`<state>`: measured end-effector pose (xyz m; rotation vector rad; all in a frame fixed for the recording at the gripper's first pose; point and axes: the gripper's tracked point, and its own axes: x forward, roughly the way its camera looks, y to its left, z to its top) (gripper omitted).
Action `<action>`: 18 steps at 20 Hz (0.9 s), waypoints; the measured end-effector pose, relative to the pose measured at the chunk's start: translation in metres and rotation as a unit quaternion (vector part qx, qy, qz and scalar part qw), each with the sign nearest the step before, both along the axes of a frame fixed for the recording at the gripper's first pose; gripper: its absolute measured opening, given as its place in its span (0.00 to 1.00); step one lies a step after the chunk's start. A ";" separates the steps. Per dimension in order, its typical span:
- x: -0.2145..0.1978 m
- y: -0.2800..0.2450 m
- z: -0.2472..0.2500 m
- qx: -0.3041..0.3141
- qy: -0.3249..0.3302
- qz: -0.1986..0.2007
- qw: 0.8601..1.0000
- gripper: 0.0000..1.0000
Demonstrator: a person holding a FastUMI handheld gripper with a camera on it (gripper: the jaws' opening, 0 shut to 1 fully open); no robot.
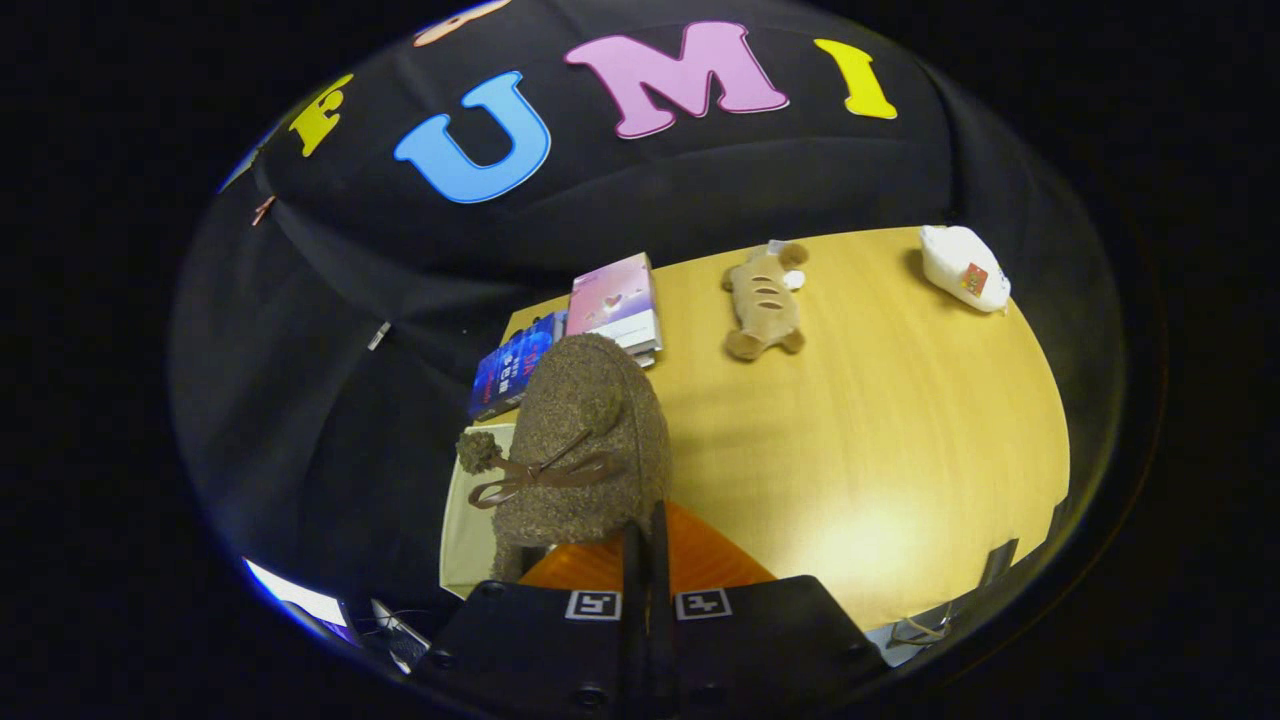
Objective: Open the storage box then place both shoes into the box .Put the left shoe in first, then the right shoe, with the right side of both shoes facing outward in a uniform manner.
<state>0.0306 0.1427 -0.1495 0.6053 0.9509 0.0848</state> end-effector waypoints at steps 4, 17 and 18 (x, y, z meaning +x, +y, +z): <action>0.010 0.072 0.001 0.003 0.014 0.034 0.999 0.05; 0.016 0.145 -0.087 -0.139 0.077 0.069 0.985 0.05; 0.016 0.143 -0.091 -0.149 0.080 0.071 0.983 0.05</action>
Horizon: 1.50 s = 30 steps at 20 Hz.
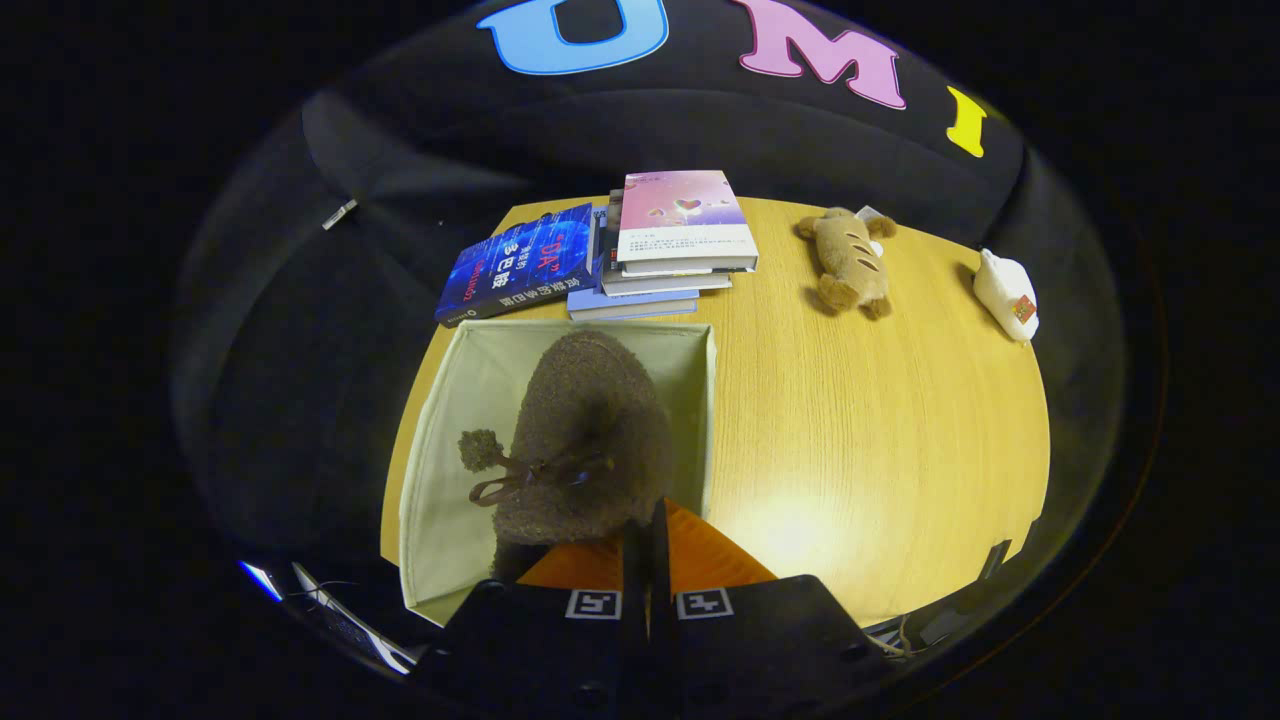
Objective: Open the storage box then place both shoes into the box .Put the left shoe in first, then the right shoe, with the right side of both shoes facing outward in a uniform manner.
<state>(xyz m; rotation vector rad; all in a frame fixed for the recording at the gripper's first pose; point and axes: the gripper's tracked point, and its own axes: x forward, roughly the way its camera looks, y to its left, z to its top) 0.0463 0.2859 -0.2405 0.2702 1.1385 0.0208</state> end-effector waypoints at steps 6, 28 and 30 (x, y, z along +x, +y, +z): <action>-0.001 0.010 -0.003 0.004 0.003 0.005 1.000 0.21; -0.016 -0.174 0.087 -0.002 -0.219 -0.059 0.974 0.99; -0.019 -0.211 0.096 -0.016 -0.241 -0.082 0.967 0.99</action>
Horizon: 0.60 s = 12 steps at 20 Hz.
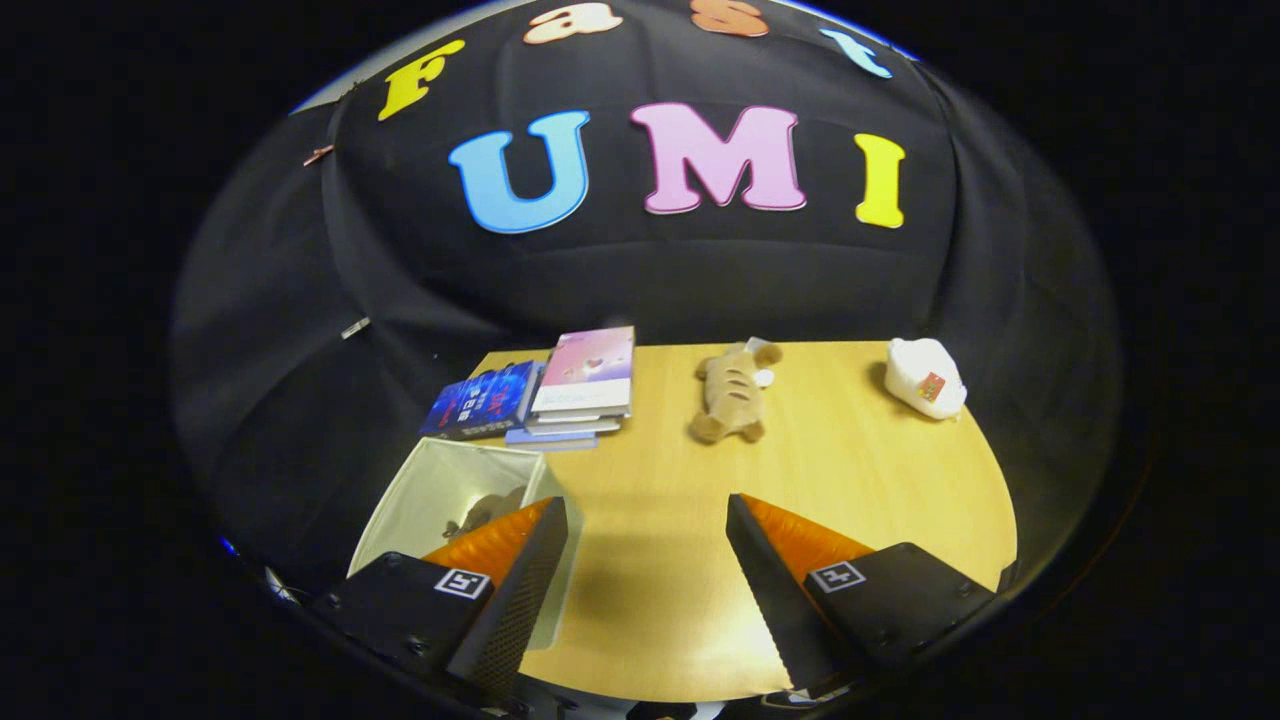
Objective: Open the storage box then place both shoes into the box .Put the left shoe in first, then the right shoe, with the right side of both shoes facing outward in a uniform manner.
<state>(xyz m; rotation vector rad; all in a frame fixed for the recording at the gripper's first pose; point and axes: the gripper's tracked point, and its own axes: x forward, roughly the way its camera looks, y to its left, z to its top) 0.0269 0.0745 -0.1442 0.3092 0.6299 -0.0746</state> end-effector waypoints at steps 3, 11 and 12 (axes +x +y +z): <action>-0.003 -0.053 0.020 -0.025 -0.042 -0.033 0.998 0.99; -0.026 -0.128 0.093 -0.115 -0.165 -0.045 0.979 0.99; -0.030 -0.131 0.097 -0.121 -0.173 -0.040 0.977 0.99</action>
